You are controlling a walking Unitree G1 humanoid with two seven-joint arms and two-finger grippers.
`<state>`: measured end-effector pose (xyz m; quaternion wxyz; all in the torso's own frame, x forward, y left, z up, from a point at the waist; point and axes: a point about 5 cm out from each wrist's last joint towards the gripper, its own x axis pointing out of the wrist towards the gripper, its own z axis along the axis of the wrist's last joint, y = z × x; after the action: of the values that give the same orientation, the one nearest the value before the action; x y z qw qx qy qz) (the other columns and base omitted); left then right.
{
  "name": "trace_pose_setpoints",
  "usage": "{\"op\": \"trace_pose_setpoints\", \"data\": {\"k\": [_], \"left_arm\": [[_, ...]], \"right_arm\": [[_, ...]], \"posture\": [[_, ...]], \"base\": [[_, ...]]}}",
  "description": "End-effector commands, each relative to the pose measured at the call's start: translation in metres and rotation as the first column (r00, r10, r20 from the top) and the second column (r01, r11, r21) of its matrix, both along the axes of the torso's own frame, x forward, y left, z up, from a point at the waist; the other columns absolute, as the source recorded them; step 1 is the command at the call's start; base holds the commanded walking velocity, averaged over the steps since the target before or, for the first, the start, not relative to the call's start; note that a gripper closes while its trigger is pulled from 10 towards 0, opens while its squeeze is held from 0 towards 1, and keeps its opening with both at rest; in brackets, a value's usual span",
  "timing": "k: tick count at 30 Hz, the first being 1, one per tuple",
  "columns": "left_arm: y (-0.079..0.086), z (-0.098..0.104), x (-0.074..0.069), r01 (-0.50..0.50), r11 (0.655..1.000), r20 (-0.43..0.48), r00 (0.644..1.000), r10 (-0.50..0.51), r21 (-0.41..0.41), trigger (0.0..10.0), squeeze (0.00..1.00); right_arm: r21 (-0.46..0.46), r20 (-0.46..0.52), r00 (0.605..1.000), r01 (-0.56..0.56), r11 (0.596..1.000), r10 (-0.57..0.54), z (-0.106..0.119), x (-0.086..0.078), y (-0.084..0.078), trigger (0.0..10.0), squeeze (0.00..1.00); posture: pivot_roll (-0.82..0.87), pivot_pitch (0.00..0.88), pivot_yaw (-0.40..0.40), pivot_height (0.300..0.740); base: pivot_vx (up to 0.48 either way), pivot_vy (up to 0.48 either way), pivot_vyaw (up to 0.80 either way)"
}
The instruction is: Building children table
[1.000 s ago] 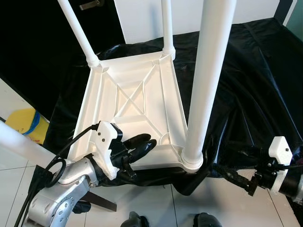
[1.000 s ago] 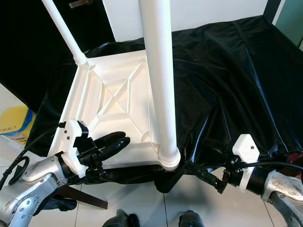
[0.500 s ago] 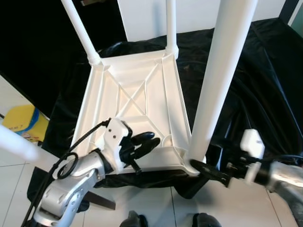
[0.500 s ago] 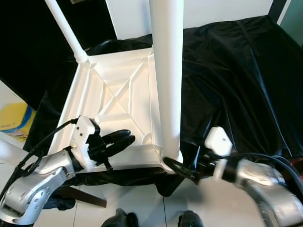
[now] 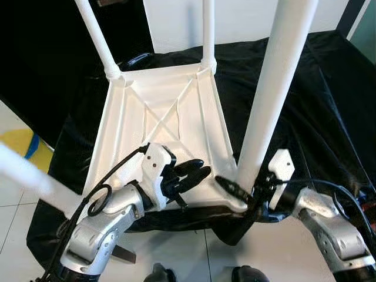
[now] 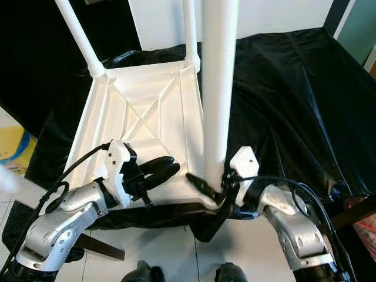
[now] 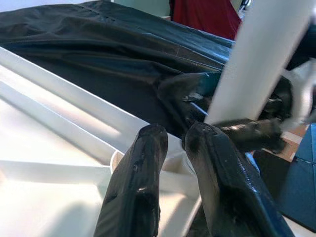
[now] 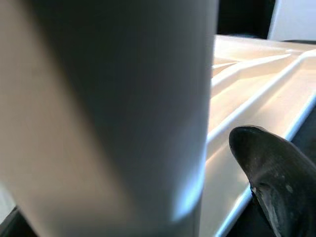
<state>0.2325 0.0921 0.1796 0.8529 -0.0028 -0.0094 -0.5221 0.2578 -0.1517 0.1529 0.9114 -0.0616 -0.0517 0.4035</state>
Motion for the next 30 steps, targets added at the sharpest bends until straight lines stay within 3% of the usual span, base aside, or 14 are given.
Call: {"op": "trace_pose_setpoints", "data": {"k": [1, 9, 13, 19, 22, 26, 30], "left_arm": [[-0.001, -0.003, 0.001, 0.007, 1.0, 0.001, 1.0, -0.007, 0.016, 10.0, 0.0], [-0.003, -0.003, 0.002, 0.011, 1.0, 0.002, 1.0, -0.011, 0.014, 10.0, 0.0], [-0.003, -0.004, 0.002, 0.009, 1.0, 0.0, 1.0, -0.009, 0.007, 10.0, 0.0], [-0.004, -0.004, 0.003, -0.005, 1.0, 0.006, 1.0, 0.005, 0.001, 10.0, 0.0], [-0.004, -0.004, 0.005, -0.011, 1.0, 0.017, 1.0, 0.01, 0.008, 10.0, 0.0], [-0.006, -0.006, 0.008, -0.001, 0.997, 0.071, 0.997, -0.004, 0.075, 10.0, 0.0], [-0.01, -0.014, 0.005, 0.038, 0.991, 0.075, 0.996, -0.048, 0.129, 10.0, 0.0]], "right_arm": [[0.003, 0.023, 0.999, 0.028, 1.0, -0.028, 0.0, 0.007, -0.005, 10.0, 0.0], [-0.011, 0.038, 0.998, 0.06, 0.998, -0.059, -0.005, 0.023, -0.016, 10.0, 0.0], [-0.029, 0.046, 0.985, 0.168, 0.985, -0.166, -0.005, 0.045, -0.044, 10.0, 0.0], [-0.048, 0.052, 0.97, 0.239, 0.97, -0.237, -0.007, 0.054, -0.062, 10.0, 0.0], [-0.037, 0.056, 0.971, 0.236, 0.971, -0.234, -0.006, 0.054, -0.06, 10.0, 0.0], [-0.018, 0.081, 0.985, 0.155, 0.988, -0.153, -0.007, 0.049, -0.039, 10.0, 0.0], [-0.017, 0.094, 0.985, 0.145, 0.989, -0.142, -0.007, 0.048, -0.034, 10.0, 0.0]], "posture": [[-0.09, 0.113, 0.057, 0.74], [-0.09, 0.109, 0.055, 0.74], [-0.08, 0.104, 0.052, 0.74], [-0.08, 0.098, 0.044, 0.74], [-0.08, 0.098, 0.044, 0.74], [-0.07, 0.094, 0.037, 0.74], [-0.08, 0.088, 0.036, 0.74]], "base": [[0.0, 0.0, 0.0], [0.0, 0.0, 0.0], [0.0, 0.0, 0.0], [0.0, 0.0, 0.0], [0.0, 0.0, 0.0], [0.0, 0.0, 0.0], [0.0, 0.0, 0.0]]}}
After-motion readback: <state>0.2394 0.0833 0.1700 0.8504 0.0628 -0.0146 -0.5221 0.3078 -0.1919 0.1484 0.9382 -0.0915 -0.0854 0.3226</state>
